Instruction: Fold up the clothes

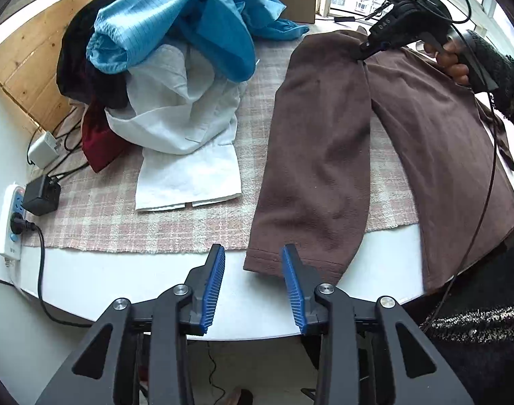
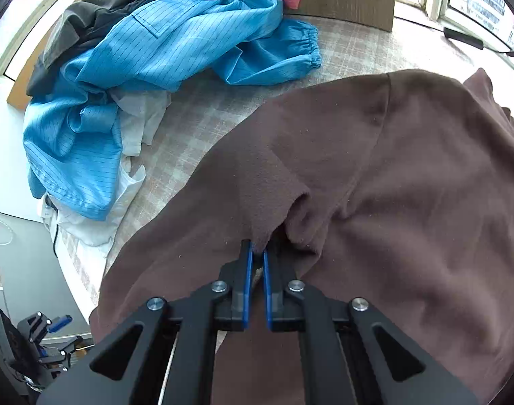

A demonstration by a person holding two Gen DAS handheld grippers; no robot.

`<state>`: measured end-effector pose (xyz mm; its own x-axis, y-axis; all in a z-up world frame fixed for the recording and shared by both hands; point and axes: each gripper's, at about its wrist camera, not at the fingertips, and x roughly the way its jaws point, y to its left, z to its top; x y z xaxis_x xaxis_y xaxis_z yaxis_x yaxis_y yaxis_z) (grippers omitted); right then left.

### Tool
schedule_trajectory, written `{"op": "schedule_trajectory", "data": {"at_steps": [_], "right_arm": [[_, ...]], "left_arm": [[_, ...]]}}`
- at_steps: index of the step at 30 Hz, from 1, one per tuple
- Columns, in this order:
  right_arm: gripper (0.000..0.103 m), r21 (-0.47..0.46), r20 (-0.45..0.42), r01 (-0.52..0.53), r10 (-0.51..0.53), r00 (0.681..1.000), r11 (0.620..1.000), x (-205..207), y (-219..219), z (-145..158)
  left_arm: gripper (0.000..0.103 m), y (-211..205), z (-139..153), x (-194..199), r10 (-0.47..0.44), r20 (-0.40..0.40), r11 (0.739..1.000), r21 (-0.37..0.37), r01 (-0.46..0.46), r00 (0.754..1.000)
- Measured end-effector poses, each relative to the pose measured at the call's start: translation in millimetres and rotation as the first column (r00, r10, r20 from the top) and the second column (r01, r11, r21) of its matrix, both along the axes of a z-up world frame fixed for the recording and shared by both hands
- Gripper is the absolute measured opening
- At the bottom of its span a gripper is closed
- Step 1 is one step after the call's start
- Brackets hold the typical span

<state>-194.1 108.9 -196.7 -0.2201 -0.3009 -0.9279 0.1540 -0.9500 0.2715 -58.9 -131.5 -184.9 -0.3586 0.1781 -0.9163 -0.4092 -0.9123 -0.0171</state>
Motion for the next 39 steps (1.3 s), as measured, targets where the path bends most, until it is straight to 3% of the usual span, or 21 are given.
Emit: {"op": "schedule_trajectory", "data": {"at_steps": [3,5,7,9,10,11,14,16,19,22,23,24,26,31,34,35,39], "right_arm": [[0.006,0.025,0.0,-0.016,0.016,1.0,1.0,-1.8,-3.5,-4.7],[0.006,0.03,0.006,-0.017,0.017,1.0,0.999,-3.2,-7.3,-11.0],[0.006,0.024,0.012,-0.022,0.021,1.0,0.999,-6.5,-2.7,-12.9],[0.006,0.012,0.016,-0.027,0.026,1.0,1.0,-9.3,-1.9,-16.5],[0.006,0.007,0.017,-0.03,0.03,0.999,1.0,-10.0,-2.4,-17.1],[0.006,0.002,0.015,-0.03,0.03,0.999,1.0,-10.9,-1.5,-16.0],[0.006,-0.042,0.009,-0.009,0.009,1.0,0.999,-11.1,3.0,-10.6],[0.006,-0.131,0.032,0.011,-0.007,0.999,0.991,-12.2,2.7,-9.5],[0.01,-0.196,0.142,-0.115,0.144,0.979,0.974,-11.1,-17.5,-10.3],[0.018,-0.176,0.055,-0.164,0.176,0.983,0.971,-12.0,-8.6,17.2],[0.027,-0.17,0.019,-0.17,0.176,0.984,0.971,-14.0,-3.2,27.1],[0.032,-0.136,-0.006,-0.161,0.162,0.987,0.978,-21.5,0.6,31.1],[0.032,-0.048,-0.049,-0.129,0.127,0.991,0.99,-40.2,7.1,35.3],[0.032,-0.001,-0.008,-0.135,0.135,0.991,0.991,-86.7,7.1,12.9],[0.032,0.096,0.027,-0.148,0.146,0.989,0.984,-104.2,-2.4,-17.1],[0.032,0.13,0.039,-0.153,0.149,0.988,0.98,-109.7,-5.9,-27.5],[0.032,0.076,0.012,-0.146,0.145,0.989,0.986,-94.6,6.9,-19.4]], "left_arm": [[0.04,-2.2,-6.8,-4.7,0.013,0.054,0.997,0.073,-0.017,0.998],[0.044,6.4,-13.2,-8.4,-0.018,0.066,0.996,0.085,0.012,0.998],[0.044,18.6,-24.0,-15.0,-0.044,0.078,0.998,0.048,0.04,0.996],[0.03,24.9,-32.8,-20.2,-0.047,0.095,0.998,0.035,0.044,0.994],[0.005,27.9,-37.1,-22.8,-0.049,0.103,0.999,0.029,0.046,0.994],[0.004,27.4,-35.0,-24.6,-0.04,0.1,0.998,0.043,0.036,0.994],[0.004,8.7,-6.9,-27.4,-0.008,0.083,0.993,0.121,-0.002,0.996],[0.004,-19.1,23.3,-30.4,0.053,0.024,0.992,0.117,-0.056,0.998],[0.004,-59.8,49.6,-42.7,0.157,-0.038,0.986,0.066,-0.155,0.987],[0.004,-62.9,47.3,-56.4,0.156,-0.044,0.987,0.039,-0.154,0.987],[0.004,-60.2,44.8,-61.0,0.145,-0.045,0.989,0.021,-0.144,0.988],[0.004,-57.5,42.4,-65.7,0.134,-0.046,0.991,0.004,-0.134,0.99],[0.004,-52.7,39.3,-73.0,0.127,-0.039,0.992,-0.014,-0.128,0.991],[0.005,-58.2,45.2,-82.3,0.152,-0.052,0.988,-0.032,-0.153,0.987],[0.016,-81.5,41.9,-85.8,0.249,-0.093,0.956,-0.133,-0.26,0.964],[0.014,-90.5,42.2,-81.2,0.261,-0.091,0.954,-0.131,-0.271,0.961],[0.018,-112.1,37.7,-49.3,0.252,-0.06,0.964,-0.076,-0.256,0.966]]}}
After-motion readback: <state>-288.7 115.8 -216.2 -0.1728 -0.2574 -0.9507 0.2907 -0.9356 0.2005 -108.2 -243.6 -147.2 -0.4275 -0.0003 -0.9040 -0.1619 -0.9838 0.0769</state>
